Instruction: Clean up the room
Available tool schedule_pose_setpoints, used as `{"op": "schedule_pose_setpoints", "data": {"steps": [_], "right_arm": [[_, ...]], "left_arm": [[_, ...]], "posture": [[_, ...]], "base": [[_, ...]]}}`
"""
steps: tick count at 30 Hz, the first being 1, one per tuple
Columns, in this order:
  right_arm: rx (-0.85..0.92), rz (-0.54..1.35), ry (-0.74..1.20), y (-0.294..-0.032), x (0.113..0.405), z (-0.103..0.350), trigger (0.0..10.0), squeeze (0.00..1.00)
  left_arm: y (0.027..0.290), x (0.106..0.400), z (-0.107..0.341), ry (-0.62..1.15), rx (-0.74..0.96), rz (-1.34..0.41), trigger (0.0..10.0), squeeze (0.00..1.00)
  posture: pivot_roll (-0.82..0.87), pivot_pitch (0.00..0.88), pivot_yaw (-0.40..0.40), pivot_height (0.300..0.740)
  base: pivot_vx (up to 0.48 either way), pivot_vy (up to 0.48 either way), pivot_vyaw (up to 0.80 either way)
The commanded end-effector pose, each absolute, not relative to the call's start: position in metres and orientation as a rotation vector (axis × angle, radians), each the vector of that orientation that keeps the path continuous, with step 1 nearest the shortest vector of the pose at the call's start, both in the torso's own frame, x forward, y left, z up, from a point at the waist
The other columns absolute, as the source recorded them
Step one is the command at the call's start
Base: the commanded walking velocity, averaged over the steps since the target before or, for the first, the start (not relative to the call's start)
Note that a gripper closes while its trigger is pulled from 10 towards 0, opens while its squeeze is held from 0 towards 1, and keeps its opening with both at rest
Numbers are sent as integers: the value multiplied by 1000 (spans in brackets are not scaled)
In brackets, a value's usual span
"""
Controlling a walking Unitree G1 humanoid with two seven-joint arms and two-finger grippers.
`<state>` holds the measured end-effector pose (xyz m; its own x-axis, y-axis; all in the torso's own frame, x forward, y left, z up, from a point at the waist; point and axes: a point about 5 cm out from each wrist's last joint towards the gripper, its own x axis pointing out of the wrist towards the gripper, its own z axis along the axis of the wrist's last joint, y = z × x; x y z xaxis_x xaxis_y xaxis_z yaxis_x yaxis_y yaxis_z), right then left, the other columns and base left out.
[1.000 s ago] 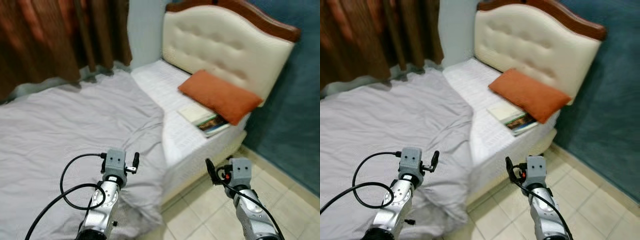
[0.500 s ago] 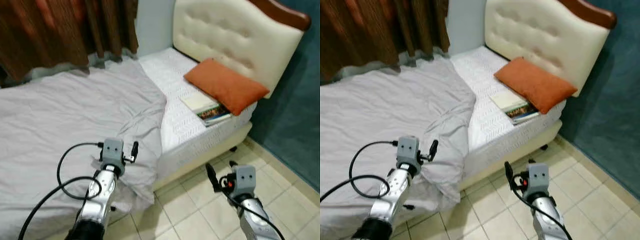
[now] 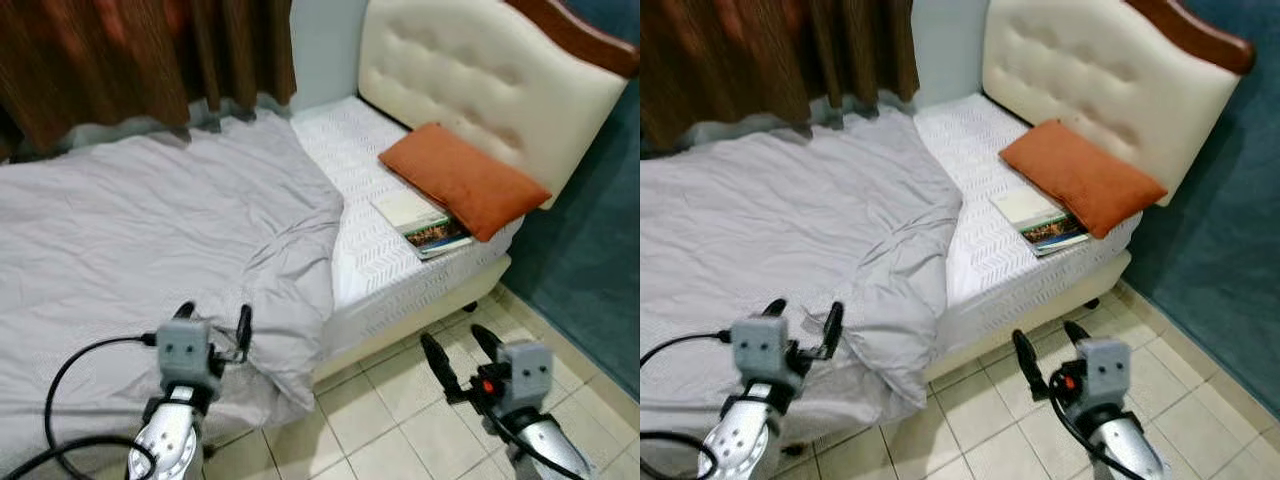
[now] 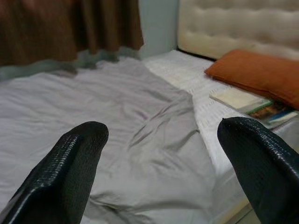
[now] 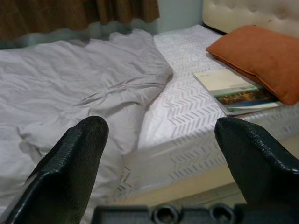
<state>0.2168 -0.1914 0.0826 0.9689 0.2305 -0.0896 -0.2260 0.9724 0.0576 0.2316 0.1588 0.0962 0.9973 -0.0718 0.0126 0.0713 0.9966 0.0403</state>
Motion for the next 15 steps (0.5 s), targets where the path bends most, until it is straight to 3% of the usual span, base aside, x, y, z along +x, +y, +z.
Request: {"op": "schedule_pose_setpoints", "data": {"steps": [1,9,15], "right_arm": [[47,204,128,-196,218,80,10000,0],[35,177,142,-200,219,77,10000,0],[36,169,142,-194,218,75,10000,0]], "left_arm": [[160,232,88,57,49,-78,10000,0],[153,244,89,82,84,-141,10000,0],[150,257,91,98,102,-204,10000,0]], "posture": [[-40,16,-26,740],[-54,26,-7,740],[-81,43,24,740]], "base": [[480,0,0],[480,0,587],[480,0,0]]}}
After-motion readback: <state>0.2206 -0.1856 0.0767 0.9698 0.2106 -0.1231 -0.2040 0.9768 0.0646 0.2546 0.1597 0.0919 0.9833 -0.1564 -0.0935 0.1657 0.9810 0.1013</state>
